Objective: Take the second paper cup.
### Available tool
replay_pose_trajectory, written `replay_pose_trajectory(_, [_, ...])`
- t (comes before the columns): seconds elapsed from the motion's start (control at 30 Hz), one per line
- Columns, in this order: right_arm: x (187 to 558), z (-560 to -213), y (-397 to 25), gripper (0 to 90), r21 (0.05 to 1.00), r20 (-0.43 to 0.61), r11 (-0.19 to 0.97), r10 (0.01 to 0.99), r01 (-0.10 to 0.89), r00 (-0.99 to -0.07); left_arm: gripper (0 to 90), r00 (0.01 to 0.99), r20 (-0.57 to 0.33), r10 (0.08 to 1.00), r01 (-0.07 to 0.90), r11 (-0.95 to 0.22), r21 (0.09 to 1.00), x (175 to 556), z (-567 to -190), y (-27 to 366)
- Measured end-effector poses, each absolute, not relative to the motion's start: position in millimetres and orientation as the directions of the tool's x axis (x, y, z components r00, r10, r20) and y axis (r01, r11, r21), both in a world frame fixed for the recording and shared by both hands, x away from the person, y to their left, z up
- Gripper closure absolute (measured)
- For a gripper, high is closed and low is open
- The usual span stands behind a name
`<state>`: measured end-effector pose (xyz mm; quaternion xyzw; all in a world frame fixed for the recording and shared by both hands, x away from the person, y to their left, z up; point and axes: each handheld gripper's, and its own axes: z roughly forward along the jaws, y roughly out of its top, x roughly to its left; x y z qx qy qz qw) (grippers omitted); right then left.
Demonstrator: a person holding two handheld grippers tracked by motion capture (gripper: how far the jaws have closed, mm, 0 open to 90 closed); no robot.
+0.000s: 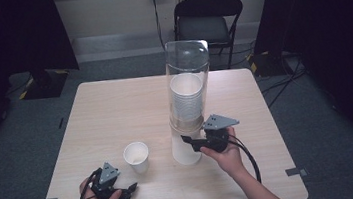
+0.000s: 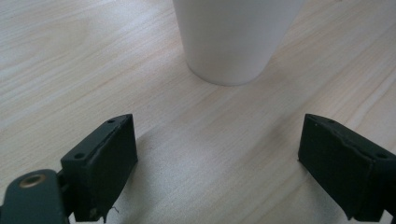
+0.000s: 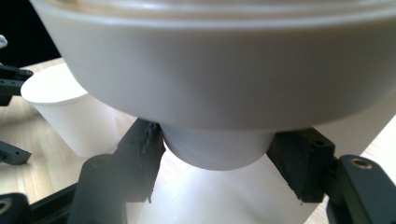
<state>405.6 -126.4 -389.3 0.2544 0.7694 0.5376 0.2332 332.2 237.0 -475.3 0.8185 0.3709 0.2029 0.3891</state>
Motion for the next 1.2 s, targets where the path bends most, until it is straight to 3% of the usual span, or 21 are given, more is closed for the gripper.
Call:
replay_pose_trajectory(0.1, [407.4, -393.9, -127.6, 39.8, 0.943, -0.05, 0.281, 0.644, 0.175, -0.763, 11.1, 0.643, 0.044, 0.764, 0.45, -0.424, 0.786, 332.2, -475.1, 237.1])
replay_pose_trajectory(0.13, [408.8, -397.7, -128.4, 88.0, 0.929, -0.008, 0.294, 0.622, 0.224, -0.783, 11.1, 0.642, 0.044, 0.765, 0.449, -0.422, 0.787, 332.1, -475.2, 237.0])
replay_pose_trajectory(0.2, [412.0, -418.0, -128.3, 90.0, 0.902, -0.021, 0.36, 0.591, 0.24, -0.806, 11.1, 0.643, 0.043, 0.764, 0.45, -0.423, 0.786, 332.2, -475.1, 237.1])
replay_pose_trajectory(0.23, [414.6, -428.3, -127.3, 87.7, 0.886, -0.025, 0.391, 0.58, 0.251, -0.814, 11.0, 0.644, 0.043, 0.763, 0.449, -0.424, 0.787, 332.3, -475.1, 237.1])
replay_pose_trajectory(0.27, [414.9, -431.8, -126.0, 75.2, 0.882, -0.043, 0.405, 0.578, 0.241, -0.815, 10.9, 0.644, 0.043, 0.764, 0.449, -0.424, 0.787, 332.3, -475.1, 237.0])
replay_pose_trajectory(0.33, [412.1, -421.4, -126.3, 60.6, 0.912, -0.036, 0.344, 0.608, 0.223, -0.793, 10.9, 0.645, 0.043, 0.763, 0.449, -0.424, 0.787, 332.4, -475.1, 237.1])
replay_pose_trajectory(0.37, [410.1, -411.9, -127.7, 42.8, 0.934, -0.035, 0.296, 0.632, 0.2, -0.774, 10.1, 0.647, 0.041, 0.761, 0.449, -0.424, 0.787, 332.5, -475.2, 237.0])
replay_pose_trajectory(0.4, [410.1, -411.9, -127.7, 42.8, 0.934, -0.035, 0.296, 0.632, 0.2, -0.774, 10.1, 0.651, 0.045, 0.757, 0.447, -0.431, 0.784, 332.8, -475.1, 237.2])
replay_pose_trajectory(0.47, [407.2, -404.6, -130.4, 33.8, 0.944, -0.034, 0.274, 0.637, 0.185, -0.77, 9.7, 0.652, 0.047, 0.757, 0.444, -0.432, 0.785, 332.9, -475.3, 237.0])
replay_pose_trajectory(0.9, [409.6, -380.3, -131.2, 19.4, 0.964, -0.017, 0.215, 0.639, 0.157, -0.769, 9.7, 0.652, 0.049, 0.757, 0.447, -0.435, 0.782, 332.8, -474.9, 237.2])
replay_pose_trajectory(1.1, [416.5, -376.4, -128.3, 23.1, 0.966, -0.012, 0.209, 0.621, 0.151, -0.784, 9.7, 0.652, 0.047, 0.757, 0.444, -0.431, 0.785, 332.9, -475.4, 237.0])
replay_pose_trajectory(1.13, [416.9, -376.7, -127.8, 29.6, 0.965, -0.02, 0.217, 0.615, 0.145, -0.788, 9.7, 0.651, 0.047, 0.757, 0.444, -0.431, 0.785, 332.9, -475.4, 236.9])
replay_pose_trajectory(1.2, [416.2, -377.1, -126.6, 32.5, 0.965, -0.037, 0.228, 0.605, 0.128, -0.795, 9.7, 0.651, 0.046, 0.757, 0.445, -0.43, 0.786, 332.9, -475.4, 236.9])
